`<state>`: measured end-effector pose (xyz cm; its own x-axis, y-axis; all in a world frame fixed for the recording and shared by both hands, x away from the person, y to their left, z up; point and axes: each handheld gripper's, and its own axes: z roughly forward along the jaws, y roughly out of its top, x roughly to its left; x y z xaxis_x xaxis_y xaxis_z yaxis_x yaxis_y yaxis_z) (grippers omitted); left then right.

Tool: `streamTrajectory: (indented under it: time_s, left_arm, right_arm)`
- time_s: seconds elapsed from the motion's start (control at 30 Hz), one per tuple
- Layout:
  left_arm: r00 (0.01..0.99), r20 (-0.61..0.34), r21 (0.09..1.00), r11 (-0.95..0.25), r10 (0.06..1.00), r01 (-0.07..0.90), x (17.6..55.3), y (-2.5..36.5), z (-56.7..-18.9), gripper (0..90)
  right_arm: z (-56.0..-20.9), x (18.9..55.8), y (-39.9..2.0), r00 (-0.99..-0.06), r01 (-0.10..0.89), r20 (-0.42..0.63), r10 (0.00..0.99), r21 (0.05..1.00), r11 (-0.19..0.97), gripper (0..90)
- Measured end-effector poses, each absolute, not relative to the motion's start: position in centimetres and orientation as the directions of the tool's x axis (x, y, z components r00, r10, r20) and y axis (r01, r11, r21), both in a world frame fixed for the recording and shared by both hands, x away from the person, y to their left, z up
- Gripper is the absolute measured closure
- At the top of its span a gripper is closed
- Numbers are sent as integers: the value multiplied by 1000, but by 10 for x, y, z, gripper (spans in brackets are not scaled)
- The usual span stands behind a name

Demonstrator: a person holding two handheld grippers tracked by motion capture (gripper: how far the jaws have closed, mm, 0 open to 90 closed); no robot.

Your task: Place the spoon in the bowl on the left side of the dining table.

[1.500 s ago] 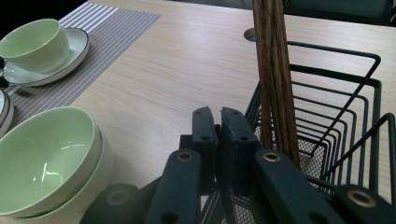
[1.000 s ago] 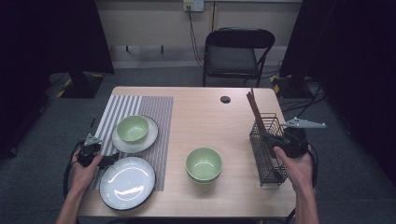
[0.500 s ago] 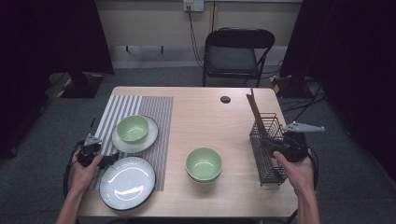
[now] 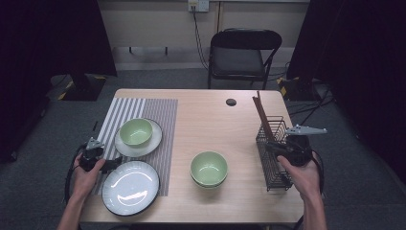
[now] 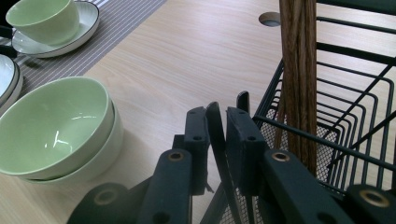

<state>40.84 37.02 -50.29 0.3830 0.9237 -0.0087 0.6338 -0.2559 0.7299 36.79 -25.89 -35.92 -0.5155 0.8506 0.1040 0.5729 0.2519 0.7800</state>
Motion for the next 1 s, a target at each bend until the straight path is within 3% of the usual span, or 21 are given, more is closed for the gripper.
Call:
streamTrajectory:
  time_s: [0.57,0.73,1.0]
  left_arm:
    - [383,-9,730,-256,924,634,408,370,-503,68]
    - [384,-6,729,-259,923,634,408,370,-503,68]
    - [384,-6,729,-259,923,634,408,370,-503,68]
  right_arm:
    - [-370,354,-262,-524,578,125,843,779,244,762]
    - [-369,355,-259,-507,572,96,857,781,251,837]
    - [-363,356,-264,-494,547,87,865,804,232,876]
